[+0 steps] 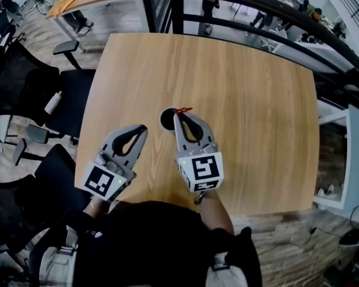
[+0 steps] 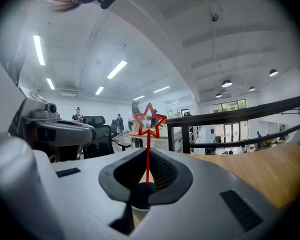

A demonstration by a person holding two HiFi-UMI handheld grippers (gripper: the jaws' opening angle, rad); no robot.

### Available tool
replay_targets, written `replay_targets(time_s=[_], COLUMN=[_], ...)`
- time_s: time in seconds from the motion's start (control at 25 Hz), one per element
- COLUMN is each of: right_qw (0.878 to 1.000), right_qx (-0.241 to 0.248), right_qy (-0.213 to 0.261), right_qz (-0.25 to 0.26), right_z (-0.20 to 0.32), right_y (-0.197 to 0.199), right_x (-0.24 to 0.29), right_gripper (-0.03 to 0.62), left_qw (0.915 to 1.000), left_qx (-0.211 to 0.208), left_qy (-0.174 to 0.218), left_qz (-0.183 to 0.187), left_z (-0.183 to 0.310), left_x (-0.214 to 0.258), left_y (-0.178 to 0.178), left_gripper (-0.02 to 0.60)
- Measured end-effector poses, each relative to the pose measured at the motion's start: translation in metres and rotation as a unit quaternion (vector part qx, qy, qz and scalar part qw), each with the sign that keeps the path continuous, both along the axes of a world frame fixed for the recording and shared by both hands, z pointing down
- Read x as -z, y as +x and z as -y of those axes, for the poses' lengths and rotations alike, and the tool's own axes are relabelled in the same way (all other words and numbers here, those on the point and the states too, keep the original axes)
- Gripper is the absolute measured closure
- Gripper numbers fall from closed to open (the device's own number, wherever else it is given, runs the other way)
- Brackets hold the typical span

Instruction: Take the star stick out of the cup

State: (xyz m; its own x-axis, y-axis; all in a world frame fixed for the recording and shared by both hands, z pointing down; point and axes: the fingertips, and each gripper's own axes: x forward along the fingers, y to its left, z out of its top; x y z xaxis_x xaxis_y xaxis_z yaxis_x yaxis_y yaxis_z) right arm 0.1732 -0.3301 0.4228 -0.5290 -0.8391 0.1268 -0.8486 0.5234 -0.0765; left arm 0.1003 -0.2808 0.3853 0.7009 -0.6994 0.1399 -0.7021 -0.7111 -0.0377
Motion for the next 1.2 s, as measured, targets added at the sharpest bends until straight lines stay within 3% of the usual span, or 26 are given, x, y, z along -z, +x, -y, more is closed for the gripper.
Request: replay_targets(time_s=[0.76, 1.2], right_qw=[0.999, 0.998], right_qx=[0.008, 0.019], right_qy=[0.043, 0.057], right_qz=[-0.008, -0.010], right_z=[-0.026, -0.043], right_y=[-0.012, -0.013], right_x=[0.043, 0.062], right_gripper=[0.563, 0.563], left_qw=[0.9995, 0.9991], left_qx=[0.018, 0.004], left_qy=[0.025, 0.040], left_qz=[0.005, 0.010], left_z=[-0.012, -0.019], left_x=[0.020, 0.026], left_y=[-0.018, -0.010], left_gripper=[0.558, 0.558])
